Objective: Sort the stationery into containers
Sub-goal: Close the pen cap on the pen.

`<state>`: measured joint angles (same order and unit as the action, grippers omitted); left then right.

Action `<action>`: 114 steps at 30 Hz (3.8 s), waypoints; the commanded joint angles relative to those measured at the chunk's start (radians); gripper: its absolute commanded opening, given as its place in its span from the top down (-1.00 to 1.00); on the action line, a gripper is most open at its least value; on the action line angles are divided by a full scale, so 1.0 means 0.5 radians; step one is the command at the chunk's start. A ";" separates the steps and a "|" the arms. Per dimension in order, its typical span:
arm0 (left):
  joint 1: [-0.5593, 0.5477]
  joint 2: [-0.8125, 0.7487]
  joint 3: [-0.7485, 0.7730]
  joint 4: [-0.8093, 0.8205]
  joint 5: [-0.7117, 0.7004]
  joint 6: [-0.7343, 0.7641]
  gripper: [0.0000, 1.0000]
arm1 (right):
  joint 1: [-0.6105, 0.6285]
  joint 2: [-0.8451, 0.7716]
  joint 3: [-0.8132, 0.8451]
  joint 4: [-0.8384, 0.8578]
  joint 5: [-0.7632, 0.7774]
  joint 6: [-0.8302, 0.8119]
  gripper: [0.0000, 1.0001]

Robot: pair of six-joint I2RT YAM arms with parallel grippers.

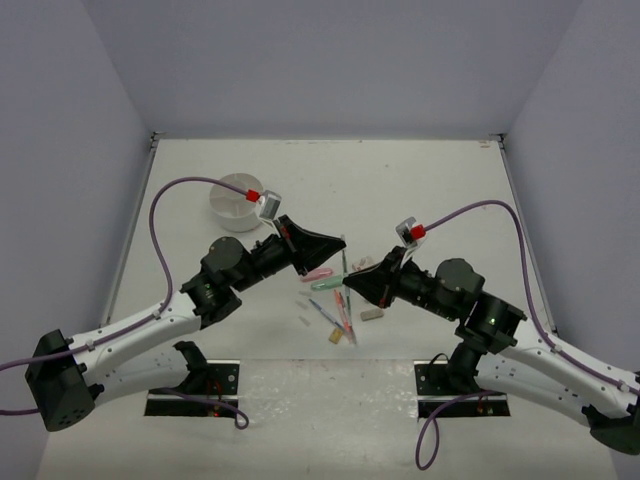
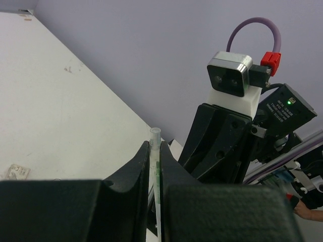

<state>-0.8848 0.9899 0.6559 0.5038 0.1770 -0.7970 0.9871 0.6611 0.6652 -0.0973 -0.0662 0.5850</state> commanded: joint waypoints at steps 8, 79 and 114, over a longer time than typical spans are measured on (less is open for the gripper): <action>0.004 0.000 -0.057 0.122 0.052 -0.063 1.00 | 0.005 0.034 0.142 0.044 0.126 -0.026 1.00; 0.003 -0.133 0.171 -0.201 0.183 0.112 0.99 | 0.003 0.494 0.145 0.587 -0.387 0.004 1.00; 0.003 -0.022 0.321 -0.446 0.136 0.105 1.00 | 0.005 0.359 0.318 0.279 -0.107 -0.127 1.00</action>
<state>-0.8837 0.9728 0.8364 0.2636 0.1912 -0.7241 0.9882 0.8551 0.7408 0.0484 -0.1946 0.5637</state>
